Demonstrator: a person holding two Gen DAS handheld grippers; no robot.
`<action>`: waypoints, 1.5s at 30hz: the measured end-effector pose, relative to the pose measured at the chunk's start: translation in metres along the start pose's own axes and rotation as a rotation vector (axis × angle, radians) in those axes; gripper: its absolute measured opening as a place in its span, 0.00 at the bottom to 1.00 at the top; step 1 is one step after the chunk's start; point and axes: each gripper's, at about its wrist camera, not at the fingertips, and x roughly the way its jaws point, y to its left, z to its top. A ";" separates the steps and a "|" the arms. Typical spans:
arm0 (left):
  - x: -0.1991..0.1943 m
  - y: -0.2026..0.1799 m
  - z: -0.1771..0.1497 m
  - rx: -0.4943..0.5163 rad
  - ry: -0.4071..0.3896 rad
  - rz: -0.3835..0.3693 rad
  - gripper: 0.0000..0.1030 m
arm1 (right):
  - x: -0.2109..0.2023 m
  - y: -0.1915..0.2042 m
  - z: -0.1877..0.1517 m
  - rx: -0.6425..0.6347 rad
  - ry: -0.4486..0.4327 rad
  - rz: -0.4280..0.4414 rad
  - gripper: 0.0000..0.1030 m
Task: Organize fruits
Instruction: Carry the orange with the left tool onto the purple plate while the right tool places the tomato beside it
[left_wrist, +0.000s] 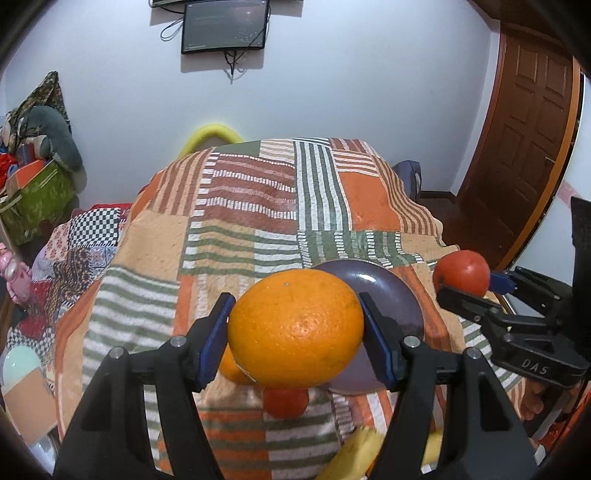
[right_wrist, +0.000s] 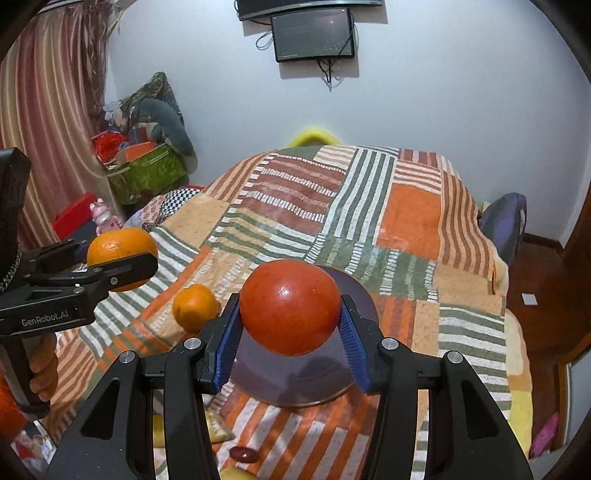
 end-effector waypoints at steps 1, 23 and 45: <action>0.006 -0.001 0.003 0.001 0.005 -0.003 0.64 | 0.004 -0.003 0.000 0.006 0.004 0.000 0.46; 0.139 -0.007 0.010 0.045 0.230 -0.003 0.64 | 0.094 -0.046 -0.003 0.010 0.145 -0.028 0.46; 0.173 -0.012 0.007 0.053 0.295 -0.005 0.76 | 0.118 -0.044 -0.014 -0.022 0.223 -0.014 0.53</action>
